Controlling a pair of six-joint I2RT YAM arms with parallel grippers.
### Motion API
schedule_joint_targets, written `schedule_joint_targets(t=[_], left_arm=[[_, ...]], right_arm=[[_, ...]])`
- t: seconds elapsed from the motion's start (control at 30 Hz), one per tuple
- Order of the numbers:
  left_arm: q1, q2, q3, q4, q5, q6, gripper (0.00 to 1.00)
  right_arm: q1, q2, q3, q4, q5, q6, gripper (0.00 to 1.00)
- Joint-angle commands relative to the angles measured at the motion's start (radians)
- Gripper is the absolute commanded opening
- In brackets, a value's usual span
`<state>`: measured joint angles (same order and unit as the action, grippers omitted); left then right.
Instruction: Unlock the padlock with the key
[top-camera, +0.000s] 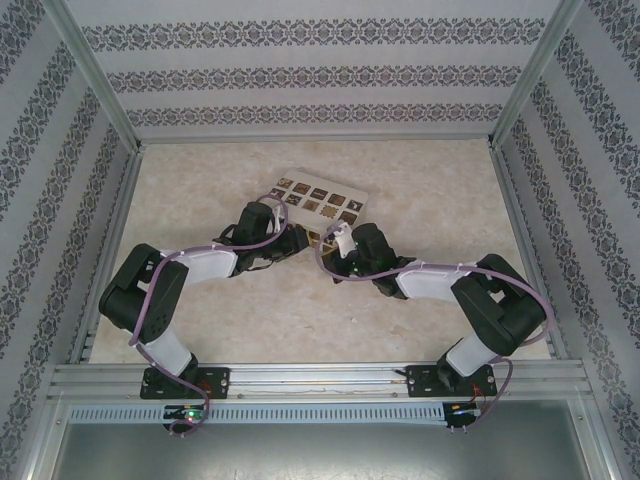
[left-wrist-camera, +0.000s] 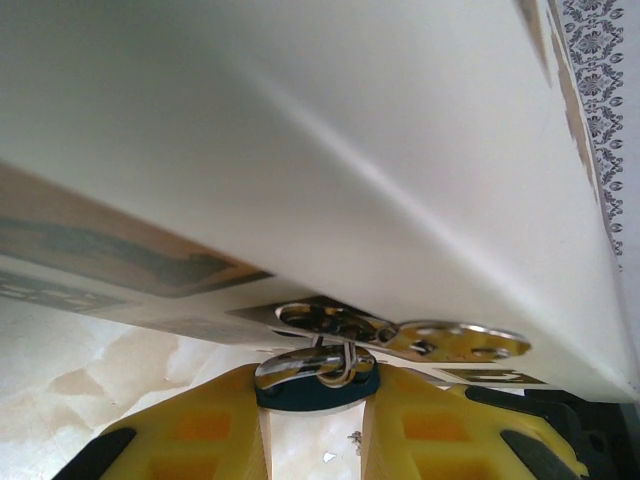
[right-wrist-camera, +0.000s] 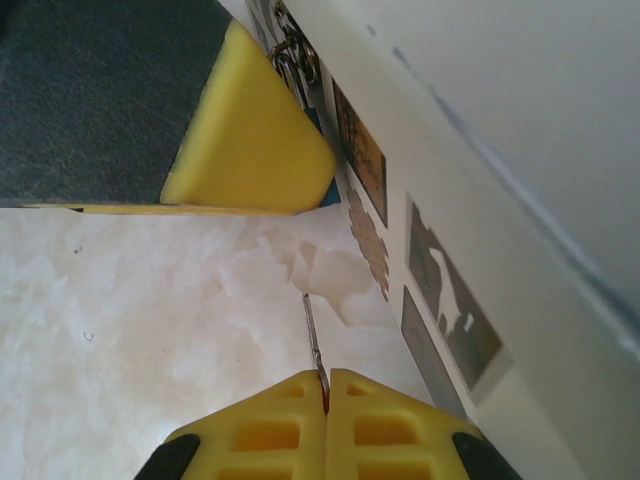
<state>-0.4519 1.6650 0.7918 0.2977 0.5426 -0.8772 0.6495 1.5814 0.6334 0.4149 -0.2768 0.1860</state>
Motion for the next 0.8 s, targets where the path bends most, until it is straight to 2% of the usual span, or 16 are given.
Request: schedule_joint_targets(t=[0.0,0.77], left_arm=[[-0.013,-0.040,0.029,-0.008,0.048,-0.025,0.23],[-0.013,-0.036,0.024,-0.005,0.048,-0.028,0.23]], right_arm=[[0.007,0.017,0.041,0.039,0.005,-0.023,0.00],[0.009,0.071,0.084,0.045,0.045,-0.011,0.00]])
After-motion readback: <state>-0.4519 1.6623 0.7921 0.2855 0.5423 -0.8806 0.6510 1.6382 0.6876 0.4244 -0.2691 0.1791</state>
